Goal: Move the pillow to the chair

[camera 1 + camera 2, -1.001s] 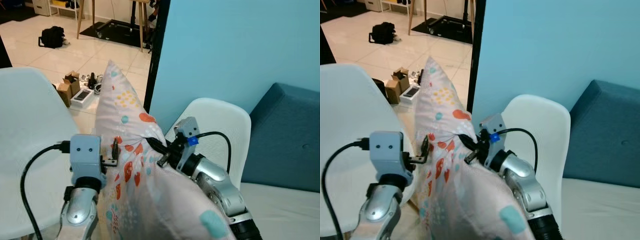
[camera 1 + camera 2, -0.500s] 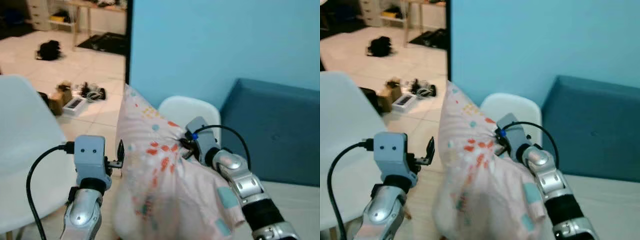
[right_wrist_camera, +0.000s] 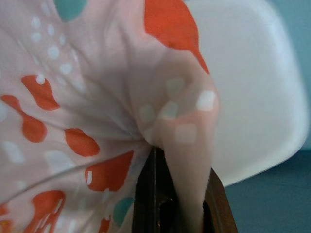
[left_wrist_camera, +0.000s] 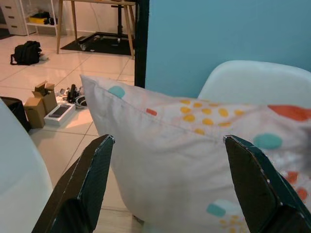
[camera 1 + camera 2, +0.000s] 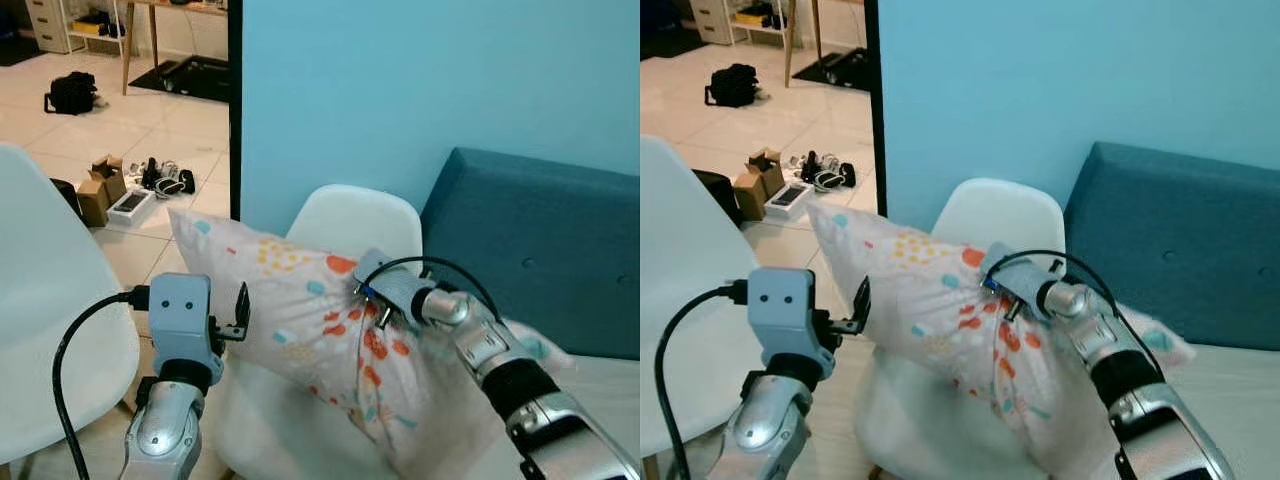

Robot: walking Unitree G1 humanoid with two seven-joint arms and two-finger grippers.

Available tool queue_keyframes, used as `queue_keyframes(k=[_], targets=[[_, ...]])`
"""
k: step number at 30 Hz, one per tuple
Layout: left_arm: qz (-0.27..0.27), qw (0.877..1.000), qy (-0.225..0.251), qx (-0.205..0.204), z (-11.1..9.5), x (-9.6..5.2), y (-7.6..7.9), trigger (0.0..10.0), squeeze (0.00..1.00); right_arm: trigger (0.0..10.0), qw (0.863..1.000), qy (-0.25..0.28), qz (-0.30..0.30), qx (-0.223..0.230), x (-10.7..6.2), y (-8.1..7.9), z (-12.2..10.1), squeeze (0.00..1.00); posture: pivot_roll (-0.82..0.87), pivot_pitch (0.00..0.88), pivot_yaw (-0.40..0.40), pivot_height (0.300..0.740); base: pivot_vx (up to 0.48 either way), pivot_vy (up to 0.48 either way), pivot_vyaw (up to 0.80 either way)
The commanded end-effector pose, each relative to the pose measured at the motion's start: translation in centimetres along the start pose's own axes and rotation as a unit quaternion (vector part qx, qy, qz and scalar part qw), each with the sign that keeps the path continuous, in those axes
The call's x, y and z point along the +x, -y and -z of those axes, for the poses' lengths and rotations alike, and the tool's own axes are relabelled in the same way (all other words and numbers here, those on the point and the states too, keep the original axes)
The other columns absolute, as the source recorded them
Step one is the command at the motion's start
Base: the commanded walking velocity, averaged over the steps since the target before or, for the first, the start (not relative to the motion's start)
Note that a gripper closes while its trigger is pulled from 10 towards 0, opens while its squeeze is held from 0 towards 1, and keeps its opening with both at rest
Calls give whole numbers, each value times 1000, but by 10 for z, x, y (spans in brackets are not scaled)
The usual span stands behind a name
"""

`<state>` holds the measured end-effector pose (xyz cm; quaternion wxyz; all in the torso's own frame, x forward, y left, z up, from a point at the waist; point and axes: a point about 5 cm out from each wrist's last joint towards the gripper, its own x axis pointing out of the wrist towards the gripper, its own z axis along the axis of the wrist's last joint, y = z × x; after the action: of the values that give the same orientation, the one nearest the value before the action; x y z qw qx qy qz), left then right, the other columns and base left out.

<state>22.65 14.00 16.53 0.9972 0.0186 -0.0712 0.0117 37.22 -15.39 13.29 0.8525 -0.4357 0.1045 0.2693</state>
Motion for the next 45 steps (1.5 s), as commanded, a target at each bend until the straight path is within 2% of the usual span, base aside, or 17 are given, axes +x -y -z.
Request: queue_keyframes(k=[1,3,5,7,18,22,23,26,31,36,42,45], targets=[[14,1000,0,-9,-2,-3,2,10000,0,10000,997,4,52,-61,4,18,-11,0,68,0,-153,740,0,0,0],[15,1000,1,-10,-3,-3,2,10000,0,10000,995,-2,59,-75,5,20,-12,0,68,0,-153,740,0,0,0],[16,1000,3,-11,-5,-4,1,10000,0,10000,990,-27,64,-120,8,20,-9,0,76,0,-155,740,0,0,0],[15,1000,3,-11,-5,-4,0,10000,0,10000,989,-37,63,-127,9,20,-7,0,77,0,-154,740,0,0,0],[17,1000,3,-13,-8,-5,-2,10000,0,10000,991,-106,46,-72,10,-4,26,0,75,0,-142,740,0,0,0],[19,1000,3,-13,-8,-5,-2,10000,0,10000,992,-109,48,-44,10,-11,32,0,71,0,-139,740,0,0,0],[19,1000,3,-13,-8,-5,-2,10000,0,10000,992,-109,48,-44,10,-11,32,0,71,0,-139,740,0,0,0],[18,1000,7,-8,-10,-3,-4,10000,0,10000,990,-127,64,0,10,-10,37,0,65,0,-138,726,0,0,0],[14,1000,15,1,-13,0,-8,10000,0,10000,989,-124,75,20,10,-6,35,0,64,0,-139,711,0,0,0],[1,999,33,8,-22,9,-17,10000,0,10000,988,-110,90,56,12,-3,29,0,58,0,-135,691,0,0,0],[-12,999,39,18,-26,14,-28,10000,0,10000,989,-106,83,68,14,-6,26,0,58,0,-133,666,0,0,0],[-13,999,39,19,-26,14,-30,10000,0,10000,989,-106,81,69,14,-7,26,0,58,0,-133,656,0,0,0]])
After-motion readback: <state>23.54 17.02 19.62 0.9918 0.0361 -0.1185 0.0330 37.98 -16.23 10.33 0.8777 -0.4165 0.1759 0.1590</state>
